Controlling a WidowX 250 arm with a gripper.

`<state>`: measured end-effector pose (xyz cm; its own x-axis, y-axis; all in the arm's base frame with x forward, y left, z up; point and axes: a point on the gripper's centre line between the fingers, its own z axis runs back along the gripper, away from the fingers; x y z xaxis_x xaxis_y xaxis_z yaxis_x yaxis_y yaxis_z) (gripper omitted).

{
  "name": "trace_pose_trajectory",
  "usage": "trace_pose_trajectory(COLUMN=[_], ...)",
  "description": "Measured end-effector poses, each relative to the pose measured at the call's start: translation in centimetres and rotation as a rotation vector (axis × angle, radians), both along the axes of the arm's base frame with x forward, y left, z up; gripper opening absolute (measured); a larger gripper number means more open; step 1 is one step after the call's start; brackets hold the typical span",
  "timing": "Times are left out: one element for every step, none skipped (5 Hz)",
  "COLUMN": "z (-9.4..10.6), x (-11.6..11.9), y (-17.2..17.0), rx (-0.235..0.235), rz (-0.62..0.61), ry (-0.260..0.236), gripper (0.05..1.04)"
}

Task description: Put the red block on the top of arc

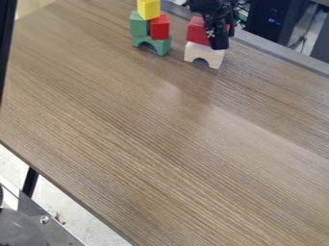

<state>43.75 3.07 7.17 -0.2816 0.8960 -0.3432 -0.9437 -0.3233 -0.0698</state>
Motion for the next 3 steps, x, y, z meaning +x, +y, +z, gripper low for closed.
trace_pose_trajectory(z=[-0.15, -0.72, -0.89], x=[-0.02, 0.21, 0.36], y=[0.59, 0.74, 0.82], rx=[0.003, 0.012, 0.017], rz=[0.012, 0.015, 0.018], ry=[0.001, -0.009, -0.022], gripper=[0.589, 0.589, 0.589])
